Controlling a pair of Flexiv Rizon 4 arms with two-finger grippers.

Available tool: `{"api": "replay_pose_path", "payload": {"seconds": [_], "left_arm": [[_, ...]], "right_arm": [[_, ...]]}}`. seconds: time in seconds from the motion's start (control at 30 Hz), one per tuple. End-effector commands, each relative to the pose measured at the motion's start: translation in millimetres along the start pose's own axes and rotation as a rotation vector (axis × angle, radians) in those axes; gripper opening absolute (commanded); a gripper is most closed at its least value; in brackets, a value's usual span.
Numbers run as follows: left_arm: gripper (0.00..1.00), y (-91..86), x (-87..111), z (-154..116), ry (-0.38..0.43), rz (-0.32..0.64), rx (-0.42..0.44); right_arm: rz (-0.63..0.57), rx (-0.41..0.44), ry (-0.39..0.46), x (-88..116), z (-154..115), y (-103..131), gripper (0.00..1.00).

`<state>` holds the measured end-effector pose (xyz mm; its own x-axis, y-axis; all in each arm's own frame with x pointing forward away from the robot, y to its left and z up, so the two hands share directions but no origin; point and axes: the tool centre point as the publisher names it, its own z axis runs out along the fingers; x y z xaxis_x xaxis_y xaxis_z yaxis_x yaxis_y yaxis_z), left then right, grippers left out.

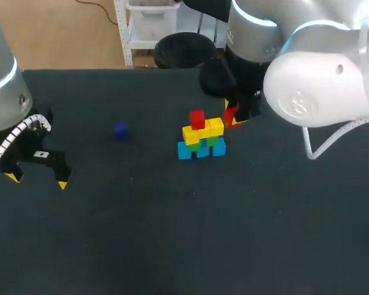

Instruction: Place the blue cubes, place green cubes on the blue cubes, place the yellow cubes on the green cubes, then place the red cubes on the yellow cubes, and place purple cube on the red cubes.

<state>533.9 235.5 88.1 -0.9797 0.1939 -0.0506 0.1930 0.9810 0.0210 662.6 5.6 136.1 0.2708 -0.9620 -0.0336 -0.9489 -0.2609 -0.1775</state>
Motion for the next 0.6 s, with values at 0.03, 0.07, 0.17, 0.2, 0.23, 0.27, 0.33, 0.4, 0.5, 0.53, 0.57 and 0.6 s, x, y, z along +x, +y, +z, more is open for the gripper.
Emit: {"api": "replay_pose_path", "payload": {"seconds": [0.03, 0.07, 0.17, 0.2, 0.23, 0.27, 0.33, 0.4, 0.5, 0.53, 0.57, 0.6], "left_arm": [[1.0, 0.4, -1.3, 1, 0.002, 0.002, 0.001], [1.0, 0.4, -1.3, 1, 0.002, 0.002, 0.001], [1.0, 0.4, -1.3, 1, 0.002, 0.002, 0.001], [1.0, 0.4, -1.3, 1, 0.002, 0.002, 0.001], [1.0, 0.4, -1.3, 1, 0.002, 0.002, 0.001], [1.0, 0.4, -1.3, 1, 0.002, 0.002, 0.001], [1.0, 0.4, -1.3, 1, 0.002, 0.002, 0.001], [1.0, 0.4, -1.3, 1, 0.002, 0.002, 0.001], [1.0, 0.4, -1.3, 1, 0.002, 0.002, 0.001], [1.0, 0.4, -1.3, 1, 0.002, 0.002, 0.001], [1.0, 0.4, -1.3, 1, 0.002, 0.002, 0.001], [1.0, 0.4, -1.3, 1, 0.002, 0.002, 0.001]], "right_arm": [[0.003, -0.023, 0.004, 0, 1, -3, 0.0], [0.004, -0.026, 0.004, 0, 1, -3, 0.0], [0.001, -0.036, 0.003, -3, 5, -2, 0.0], [-0.003, -0.043, 0.001, -5, 6, -1, 0.0], [-0.003, -0.045, 0.001, -6, 8, -1, 0.0], [-0.003, -0.049, -0.001, -6, 10, -1, 0.0], [-0.004, -0.055, -0.004, -8, 13, -2, 0.0], [-0.009, -0.063, -0.006, -10, 15, -3, 0.0], [-0.012, -0.061, -0.005, -12, 14, -4, 0.0], [-0.013, -0.06, -0.005, -12, 14, -4, 0.0], [-0.013, -0.061, -0.007, -13, 14, -5, 0.0], [-0.015, -0.062, -0.008, -14, 15, -4, 0.0]]}}
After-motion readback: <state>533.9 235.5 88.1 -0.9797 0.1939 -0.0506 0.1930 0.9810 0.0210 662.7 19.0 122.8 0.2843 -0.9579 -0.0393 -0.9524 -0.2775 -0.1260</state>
